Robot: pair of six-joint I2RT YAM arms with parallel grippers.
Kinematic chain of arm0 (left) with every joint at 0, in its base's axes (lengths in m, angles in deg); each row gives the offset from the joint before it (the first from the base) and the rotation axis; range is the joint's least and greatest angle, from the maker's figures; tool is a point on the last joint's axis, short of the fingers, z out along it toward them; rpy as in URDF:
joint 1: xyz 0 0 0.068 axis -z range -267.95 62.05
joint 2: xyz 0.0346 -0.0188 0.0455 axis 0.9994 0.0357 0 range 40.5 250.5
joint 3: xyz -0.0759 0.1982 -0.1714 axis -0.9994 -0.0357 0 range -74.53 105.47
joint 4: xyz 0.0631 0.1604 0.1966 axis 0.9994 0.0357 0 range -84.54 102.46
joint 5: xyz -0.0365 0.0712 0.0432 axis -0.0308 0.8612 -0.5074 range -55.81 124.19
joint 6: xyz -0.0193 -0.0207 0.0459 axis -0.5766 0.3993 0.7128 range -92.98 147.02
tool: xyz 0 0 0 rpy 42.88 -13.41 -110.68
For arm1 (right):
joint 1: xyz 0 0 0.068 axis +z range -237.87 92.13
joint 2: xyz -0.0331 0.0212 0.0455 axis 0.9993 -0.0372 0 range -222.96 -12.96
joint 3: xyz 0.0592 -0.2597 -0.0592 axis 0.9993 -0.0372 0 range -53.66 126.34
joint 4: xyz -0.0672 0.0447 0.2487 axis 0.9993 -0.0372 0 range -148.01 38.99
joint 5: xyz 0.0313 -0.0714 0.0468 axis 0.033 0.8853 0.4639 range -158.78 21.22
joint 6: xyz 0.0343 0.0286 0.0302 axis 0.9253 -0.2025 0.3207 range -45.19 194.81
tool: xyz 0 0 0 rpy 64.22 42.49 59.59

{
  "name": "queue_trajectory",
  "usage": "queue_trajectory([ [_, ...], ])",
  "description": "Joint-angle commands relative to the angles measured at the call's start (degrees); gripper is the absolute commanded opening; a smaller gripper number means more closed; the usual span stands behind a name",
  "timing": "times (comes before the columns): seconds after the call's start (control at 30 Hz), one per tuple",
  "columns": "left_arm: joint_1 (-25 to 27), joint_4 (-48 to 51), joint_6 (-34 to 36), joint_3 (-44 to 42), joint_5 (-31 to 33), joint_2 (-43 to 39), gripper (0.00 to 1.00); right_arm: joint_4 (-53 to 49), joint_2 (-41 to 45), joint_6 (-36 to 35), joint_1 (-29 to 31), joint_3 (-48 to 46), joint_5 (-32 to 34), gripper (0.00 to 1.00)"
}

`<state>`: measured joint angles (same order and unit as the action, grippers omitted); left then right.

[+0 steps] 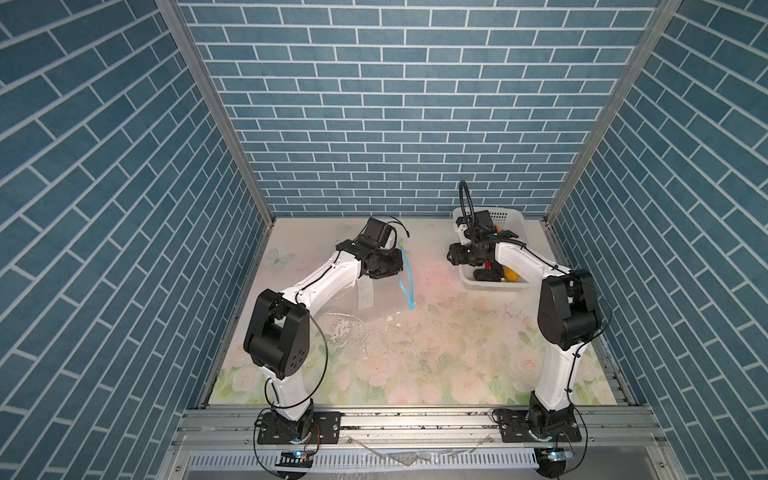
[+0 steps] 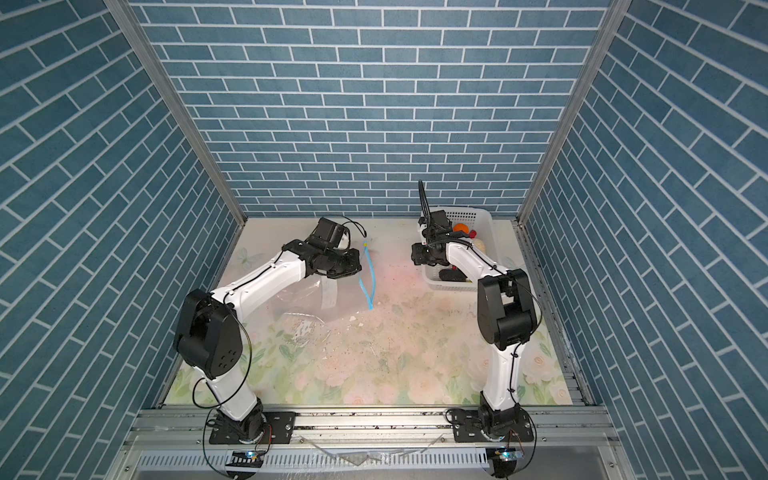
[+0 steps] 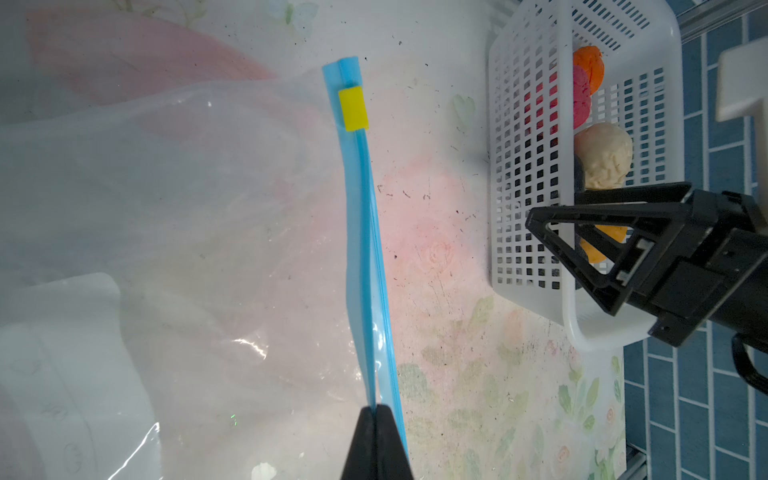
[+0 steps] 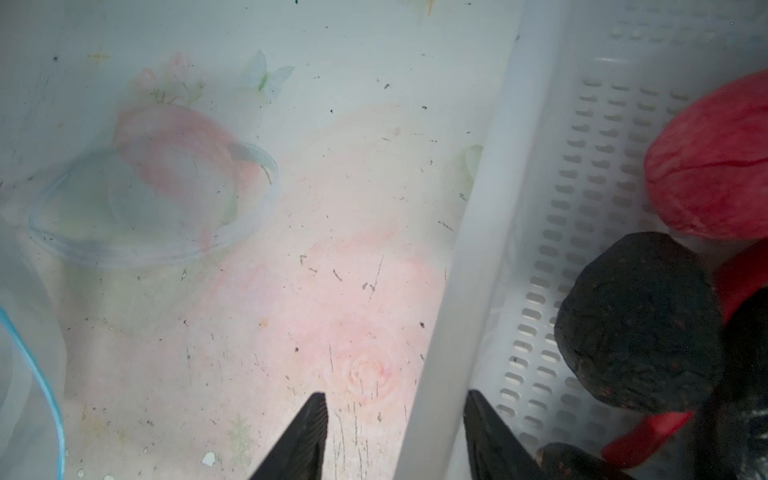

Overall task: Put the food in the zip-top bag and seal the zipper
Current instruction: 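Lower the right gripper into the basket and grasp the pink round food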

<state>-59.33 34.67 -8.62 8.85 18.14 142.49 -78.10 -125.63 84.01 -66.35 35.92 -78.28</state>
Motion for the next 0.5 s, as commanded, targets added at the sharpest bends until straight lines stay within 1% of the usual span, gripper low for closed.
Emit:
queue_trajectory([
  [0.0, 0.6, -0.4, -0.2, 0.1, -0.4, 0.4, 0.01, -1.3, 0.8, 0.3, 0.7, 1.2, -1.3, 0.56],
  [0.1, 0.8, -0.6, -0.2, 0.2, -0.6, 0.4, 0.01, -2.1, 1.7, -0.5, 0.7, 1.7, -0.7, 0.57],
  [0.2, 1.1, -0.7, -0.1, 0.2, -0.8, 0.5, 0.01, -4.8, 2.4, -2.1, 0.6, 3.3, 1.3, 0.6],
  [0.3, 1.5, -1.0, -0.1, 0.2, -1.0, 0.6, 0.01, -6.5, 3.4, -3.6, 0.4, 4.1, 3.9, 0.61],
  [0.47, 2.4, -1.4, -0.2, 0.5, -1.1, 1.1, 0.01, -6.4, 4.3, -4.1, -0.7, 4.1, 6.8, 0.61],
])
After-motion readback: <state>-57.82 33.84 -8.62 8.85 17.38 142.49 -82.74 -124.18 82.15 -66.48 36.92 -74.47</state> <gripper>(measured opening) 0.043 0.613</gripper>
